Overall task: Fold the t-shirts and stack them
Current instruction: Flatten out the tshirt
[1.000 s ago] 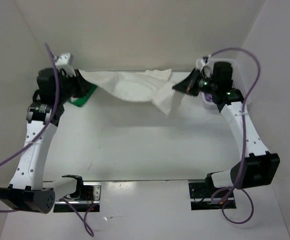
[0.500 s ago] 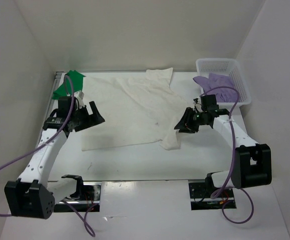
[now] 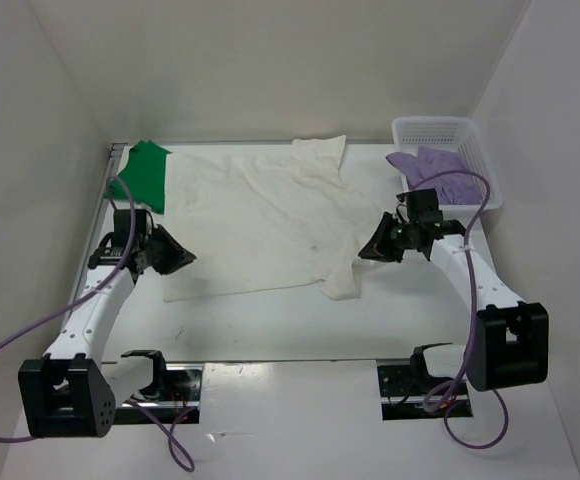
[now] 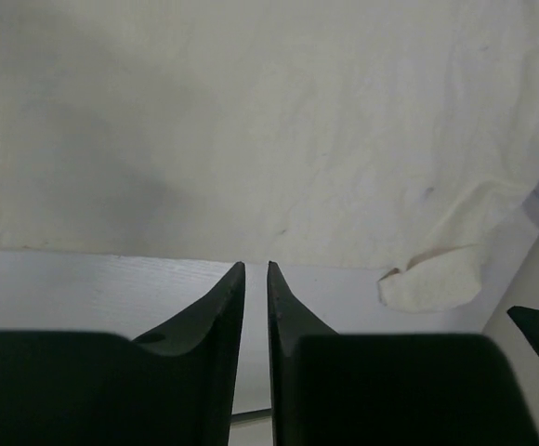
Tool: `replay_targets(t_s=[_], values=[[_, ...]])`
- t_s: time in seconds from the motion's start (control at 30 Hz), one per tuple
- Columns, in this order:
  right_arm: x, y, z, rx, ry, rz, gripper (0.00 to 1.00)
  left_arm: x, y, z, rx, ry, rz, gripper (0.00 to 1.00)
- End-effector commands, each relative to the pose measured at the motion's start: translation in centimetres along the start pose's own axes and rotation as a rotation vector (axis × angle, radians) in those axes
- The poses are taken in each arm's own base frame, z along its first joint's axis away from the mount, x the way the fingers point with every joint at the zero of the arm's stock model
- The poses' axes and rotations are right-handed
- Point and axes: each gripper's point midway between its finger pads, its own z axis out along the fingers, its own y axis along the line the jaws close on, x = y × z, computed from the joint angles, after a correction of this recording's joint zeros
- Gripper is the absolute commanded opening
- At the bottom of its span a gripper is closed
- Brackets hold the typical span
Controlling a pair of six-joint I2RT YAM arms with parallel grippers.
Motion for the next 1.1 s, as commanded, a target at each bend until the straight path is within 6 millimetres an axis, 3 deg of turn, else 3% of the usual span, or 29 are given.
replay_targets(t_s=[0.0, 0.07, 0.13, 0.17, 0.27, 0.3, 0.37, 0.47, 0.53, 0.6, 0.67, 0.7, 0.77, 0.83, 0.93, 1.07], values=[[-1.3, 1.7, -1.0, -0.045, -0.087, -0.032, 0.15, -3.4, -4.7, -2.0, 0.144, -0.095, 0.059, 0.23], [-0.5, 2.8, -0.6, -0.064, -0.056, -0.061, 0.15, -2.9, -5.6, -1.4, 0.213, -0.046, 0.154, 0.22], [-1.0, 3.9, -1.0, -0.083, -0.070, -0.057, 0.15, -2.6, -4.2, -0.5, 0.166, -0.038, 0.109, 0.09], [-0.3, 4.5, -0.9, -0.100, -0.048, -0.074, 0.15, -2.4, -3.6, -0.5, 0.148, -0.051, 0.083, 0.08], [-0.3, 6.1, -1.4, -0.123, -0.079, -0.090, 0.11, -0.6, 1.0, -0.6, 0.000, -0.028, -0.098, 0.08], [-0.4, 6.1, -1.6, -0.122, -0.093, -0.093, 0.09, -0.2, 2.6, -0.6, -0.044, -0.025, -0.160, 0.18], [0.0, 6.0, -1.4, -0.113, -0.085, -0.088, 0.06, 1.0, 4.5, -0.4, -0.100, 0.010, -0.237, 0.26], [-0.6, 4.0, -1.0, 0.011, -0.111, -0.095, 0.00, 2.6, 6.5, 1.0, -0.141, 0.022, -0.360, 0.45], [-1.5, 4.0, -1.6, 0.055, -0.137, -0.124, 0.00, 2.3, 6.7, 1.3, -0.125, -0.005, -0.394, 0.51], [-1.5, 5.8, -1.6, 0.046, -0.133, -0.191, 0.00, 1.5, 6.1, 1.5, -0.102, -0.027, -0.384, 0.53], [-0.6, 5.1, 0.3, 0.145, -0.086, -0.235, 0.03, 0.3, 5.8, 1.3, -0.097, -0.066, -0.344, 0.55], [0.4, 5.9, 1.0, 0.157, -0.056, -0.287, 0.05, -0.3, 5.7, 1.1, -0.101, -0.088, -0.326, 0.53], [1.6, 4.9, 2.7, 0.214, 0.012, -0.298, 0.08, -1.6, 5.2, 0.7, -0.097, -0.123, -0.275, 0.53], [2.0, 4.8, 3.3, 0.220, 0.011, -0.276, 0.20, -1.6, 5.2, 1.1, -0.092, -0.108, -0.255, 0.53], [1.4, 3.5, 4.3, 0.281, -0.016, -0.258, 0.33, -2.2, 4.6, 2.2, -0.062, -0.087, -0.222, 0.49], [3.7, 1.0, 6.0, 0.363, 0.079, -0.229, 0.38, -3.1, 2.2, 2.9, 0.000, -0.080, -0.165, 0.42]])
